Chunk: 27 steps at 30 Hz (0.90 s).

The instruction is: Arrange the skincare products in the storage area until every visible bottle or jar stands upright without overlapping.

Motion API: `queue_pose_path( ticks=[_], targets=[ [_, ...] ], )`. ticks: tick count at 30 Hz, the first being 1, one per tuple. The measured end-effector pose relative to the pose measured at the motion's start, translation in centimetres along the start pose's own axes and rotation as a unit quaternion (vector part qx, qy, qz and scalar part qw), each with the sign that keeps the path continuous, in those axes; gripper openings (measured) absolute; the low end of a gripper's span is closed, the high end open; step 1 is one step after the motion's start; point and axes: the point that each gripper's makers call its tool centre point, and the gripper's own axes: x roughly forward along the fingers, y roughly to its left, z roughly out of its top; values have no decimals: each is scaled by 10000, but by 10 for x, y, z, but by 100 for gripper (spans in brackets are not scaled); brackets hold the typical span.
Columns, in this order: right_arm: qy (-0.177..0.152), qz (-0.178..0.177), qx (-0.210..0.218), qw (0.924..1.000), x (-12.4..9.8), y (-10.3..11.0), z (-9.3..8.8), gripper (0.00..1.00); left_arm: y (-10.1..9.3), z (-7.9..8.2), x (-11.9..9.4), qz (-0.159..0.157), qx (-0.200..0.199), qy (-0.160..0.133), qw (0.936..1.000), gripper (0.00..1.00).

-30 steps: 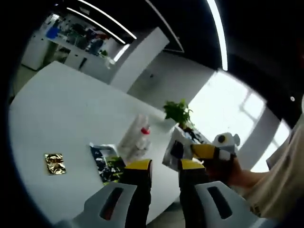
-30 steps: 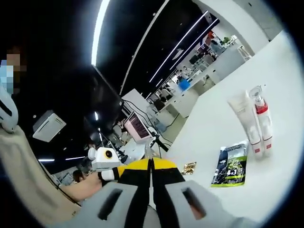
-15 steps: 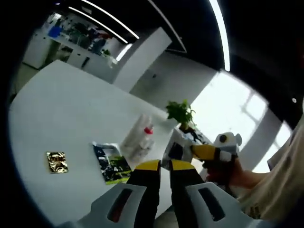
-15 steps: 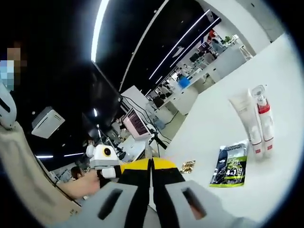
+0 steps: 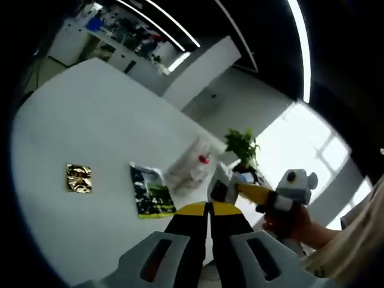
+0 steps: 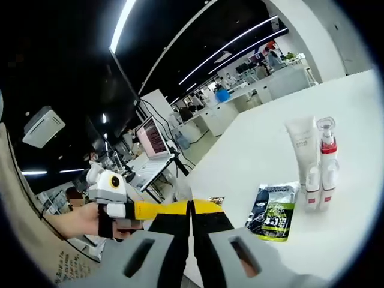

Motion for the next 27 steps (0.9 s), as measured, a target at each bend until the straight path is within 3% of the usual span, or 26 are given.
queue_pose_path(
  ticks=[12, 27],
  targets=[
    [465, -333, -672, 9961, 22, -19, -26, 1, 23, -20, 2, 265, -427, 109, 9987, 0],
    [921, -536, -1501, 9829, 56, -35, -60, 1, 60, -41, 3, 715, -830, 294, 9935, 0]
  ],
)
